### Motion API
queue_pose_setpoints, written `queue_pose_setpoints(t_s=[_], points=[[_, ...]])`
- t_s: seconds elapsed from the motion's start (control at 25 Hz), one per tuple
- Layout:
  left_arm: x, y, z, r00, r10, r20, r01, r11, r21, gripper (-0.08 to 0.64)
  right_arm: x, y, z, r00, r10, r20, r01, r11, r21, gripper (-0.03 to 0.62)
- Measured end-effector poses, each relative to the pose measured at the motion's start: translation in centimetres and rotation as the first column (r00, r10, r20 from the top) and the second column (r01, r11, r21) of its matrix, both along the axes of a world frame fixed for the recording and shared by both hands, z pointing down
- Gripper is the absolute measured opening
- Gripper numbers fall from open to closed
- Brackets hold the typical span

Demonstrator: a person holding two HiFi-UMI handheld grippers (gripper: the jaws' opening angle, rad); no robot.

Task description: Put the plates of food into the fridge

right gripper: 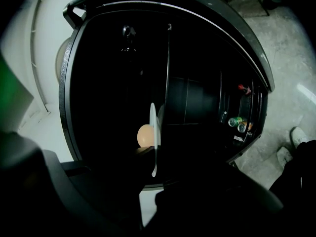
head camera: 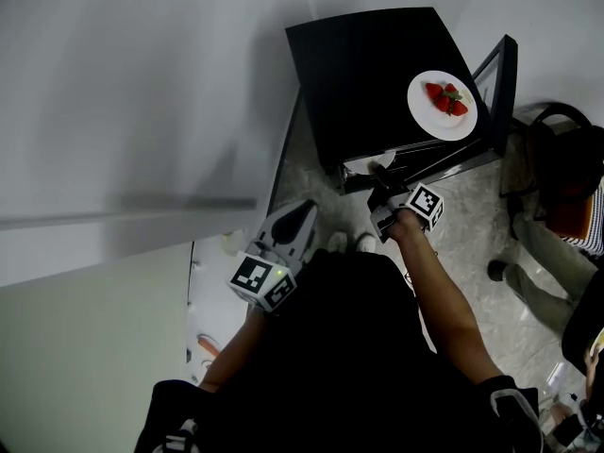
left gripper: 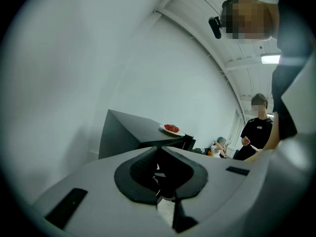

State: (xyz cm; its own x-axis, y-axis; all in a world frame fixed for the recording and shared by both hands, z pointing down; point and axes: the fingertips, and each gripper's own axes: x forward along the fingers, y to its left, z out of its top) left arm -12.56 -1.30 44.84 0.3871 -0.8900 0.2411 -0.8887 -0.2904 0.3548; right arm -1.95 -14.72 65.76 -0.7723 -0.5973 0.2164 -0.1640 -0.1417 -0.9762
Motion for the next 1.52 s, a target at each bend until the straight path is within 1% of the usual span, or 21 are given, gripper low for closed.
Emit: queue_pose_setpoints(t_s=[0.44, 0.64, 0.8, 0.88, 1.0, 1.12, 1.36, 1.44, 1.52], points=[[-0.9, 0.2, 0.0, 1.0, -0.017, 0.012, 0.017, 1.0, 0.001, 0.037, -1.0, -1.3, 0.5, 1.0, 0.021, -0.009, -0.021, 1.0, -0.02, 0.034], [-0.9, 0.2, 0.1, 1.0, -0.02, 0.012, 0.02, 1.0, -0.006, 0.037, -1.2, -1.4, 0.4, 0.999, 0.038, -0.018, -0.039, 0.998, -0.048, 0.034], [-0.7, 0.3, 0.1, 1.0, -0.015, 0.015, 0.015, 1.0, -0.007, 0.037, -1.2, -1.5, 0.3, 0.998, 0.033, -0.044, -0.036, 0.998, -0.047, 0.034], [-0.8, 0.3, 0.0, 1.0, -0.016, 0.014, 0.016, 1.0, -0.005, 0.037, -1.3, -1.5, -0.1, 0.999, 0.035, -0.041, -0.037, 0.998, -0.044, 0.038], [-0.8, 0.3, 0.1, 1.0, -0.016, 0.011, 0.016, 1.0, -0.003, 0.037, -1.4, -1.7, -1.0, 0.999, 0.046, -0.015, -0.047, 0.998, -0.029, 0.13], [-0.7, 0.2, 0.0, 1.0, -0.009, 0.008, 0.009, 1.0, 0.001, 0.037, -1.5, -1.7, -1.6, 0.999, 0.044, -0.023, -0.045, 0.999, -0.023, 0.196], [-0.5, 0.1, -0.2, 1.0, 0.002, 0.009, -0.002, 1.0, 0.007, 0.037, -0.5, -1.9, -2.2, 0.997, 0.05, -0.061, -0.05, 0.999, 0.003, 0.212], [-0.4, 0.1, -0.2, 1.0, 0.006, 0.008, -0.007, 1.0, 0.008, 0.037, -0.4, -2.0, -2.3, 0.996, 0.035, -0.077, -0.035, 0.999, -0.001, 0.219], [-0.3, 0.0, -0.2, 1.0, 0.011, 0.006, -0.011, 1.0, 0.009, 0.037, -0.3, -1.7, -2.4, 0.994, 0.011, -0.112, -0.01, 1.0, 0.003, 0.221]])
